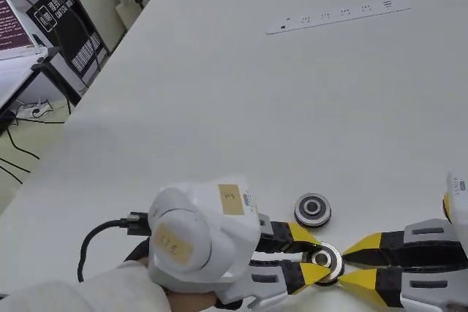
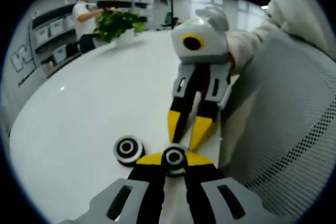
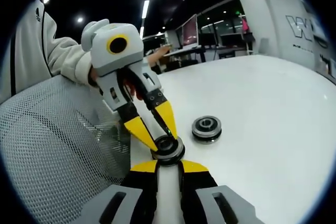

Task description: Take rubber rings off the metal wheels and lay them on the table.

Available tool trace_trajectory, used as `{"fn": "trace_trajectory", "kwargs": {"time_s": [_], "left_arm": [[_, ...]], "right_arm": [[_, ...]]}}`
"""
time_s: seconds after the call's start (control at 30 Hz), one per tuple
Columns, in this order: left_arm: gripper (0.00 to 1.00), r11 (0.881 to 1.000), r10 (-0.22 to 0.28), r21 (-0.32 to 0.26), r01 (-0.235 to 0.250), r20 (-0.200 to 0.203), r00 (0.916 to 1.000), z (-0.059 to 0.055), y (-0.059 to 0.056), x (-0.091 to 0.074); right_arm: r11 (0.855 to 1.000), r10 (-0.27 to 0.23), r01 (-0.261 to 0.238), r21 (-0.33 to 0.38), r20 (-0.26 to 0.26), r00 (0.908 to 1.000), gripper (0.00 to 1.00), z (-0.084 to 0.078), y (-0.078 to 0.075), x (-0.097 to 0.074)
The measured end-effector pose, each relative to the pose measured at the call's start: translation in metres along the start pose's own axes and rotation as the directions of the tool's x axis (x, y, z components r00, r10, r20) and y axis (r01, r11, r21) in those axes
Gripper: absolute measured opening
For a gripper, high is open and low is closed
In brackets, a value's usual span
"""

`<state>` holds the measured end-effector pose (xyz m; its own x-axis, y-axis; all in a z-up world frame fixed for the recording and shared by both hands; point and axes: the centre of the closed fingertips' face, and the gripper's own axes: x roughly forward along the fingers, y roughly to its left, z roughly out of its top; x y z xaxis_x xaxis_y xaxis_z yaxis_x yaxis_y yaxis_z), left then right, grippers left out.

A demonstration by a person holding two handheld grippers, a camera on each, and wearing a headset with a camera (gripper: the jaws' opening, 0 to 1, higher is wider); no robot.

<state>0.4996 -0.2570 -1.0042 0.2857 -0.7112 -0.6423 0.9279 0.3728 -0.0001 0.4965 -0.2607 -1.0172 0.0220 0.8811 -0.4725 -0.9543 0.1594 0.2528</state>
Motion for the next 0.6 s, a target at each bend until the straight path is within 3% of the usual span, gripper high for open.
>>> {"fn": "trace_trajectory", "kwargs": {"time_s": [0.33,0.43,0.6], "left_arm": [[0.15,1.0,-0.003,-0.002,0.003,0.015,0.9999,-0.0004,0.0,-0.004],[0.15,1.0,-0.001,-0.005,0.002,0.015,0.9999,0.0004,0.0018,-0.0031],[0.15,1.0,0.001,-0.013,0.0,0.018,0.9998,0.0003,0.0029,-0.0033]], "right_arm": [[0.997,0.001,-0.002,-0.078,-0.007,1.0,0.17,0.0028,0.0014,0.0045],[0.99,-0.004,0.001,-0.138,-0.024,0.9997,0.12,0.0007,0.0006,0.001],[0.988,-0.005,0.001,-0.153,-0.025,0.9997,0.08,0.0004,0.0,0.0003]]}}
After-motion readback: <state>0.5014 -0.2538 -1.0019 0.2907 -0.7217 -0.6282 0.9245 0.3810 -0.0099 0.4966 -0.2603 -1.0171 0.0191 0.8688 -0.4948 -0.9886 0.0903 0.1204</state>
